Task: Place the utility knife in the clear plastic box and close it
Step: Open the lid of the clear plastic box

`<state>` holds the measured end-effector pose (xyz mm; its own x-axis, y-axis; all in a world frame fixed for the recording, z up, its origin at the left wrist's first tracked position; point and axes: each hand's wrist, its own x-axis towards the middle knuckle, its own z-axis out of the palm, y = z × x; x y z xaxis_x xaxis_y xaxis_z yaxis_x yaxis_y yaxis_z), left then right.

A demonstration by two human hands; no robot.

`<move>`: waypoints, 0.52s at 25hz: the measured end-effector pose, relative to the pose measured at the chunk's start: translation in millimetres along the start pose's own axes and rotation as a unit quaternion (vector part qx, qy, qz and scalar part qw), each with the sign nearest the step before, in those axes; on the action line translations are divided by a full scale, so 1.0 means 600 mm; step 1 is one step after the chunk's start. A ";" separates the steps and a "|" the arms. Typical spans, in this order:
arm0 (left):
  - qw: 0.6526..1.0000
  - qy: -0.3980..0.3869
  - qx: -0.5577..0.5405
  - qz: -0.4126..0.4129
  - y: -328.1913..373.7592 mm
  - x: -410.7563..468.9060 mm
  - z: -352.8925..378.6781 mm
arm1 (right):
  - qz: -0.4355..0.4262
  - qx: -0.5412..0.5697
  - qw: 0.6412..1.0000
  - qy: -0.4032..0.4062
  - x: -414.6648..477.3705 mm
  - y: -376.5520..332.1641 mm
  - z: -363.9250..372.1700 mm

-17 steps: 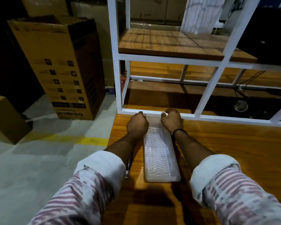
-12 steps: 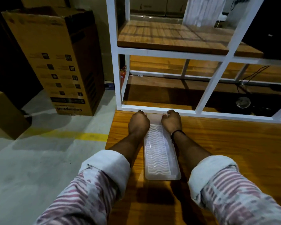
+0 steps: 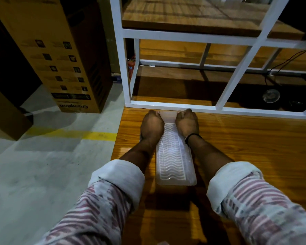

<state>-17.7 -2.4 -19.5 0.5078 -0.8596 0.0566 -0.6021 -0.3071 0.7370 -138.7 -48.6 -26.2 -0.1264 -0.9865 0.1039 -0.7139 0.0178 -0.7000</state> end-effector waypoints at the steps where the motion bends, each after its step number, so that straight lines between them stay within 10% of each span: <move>1: 1.000 0.001 -0.002 0.003 0.000 -0.001 0.000 | 0.000 0.002 1.000 0.000 -0.001 -0.001 -0.001; 13: 1.000 -0.007 -0.017 0.012 -0.002 -0.002 -0.004 | -0.014 0.022 1.000 0.009 -0.003 -0.003 -0.001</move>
<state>-16.4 0.0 -18.8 0.4858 -0.8716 0.0653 -0.5927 -0.2736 0.7575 -137.8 -46.8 -24.5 -0.1196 -0.9835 0.1355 -0.6861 -0.0168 -0.7273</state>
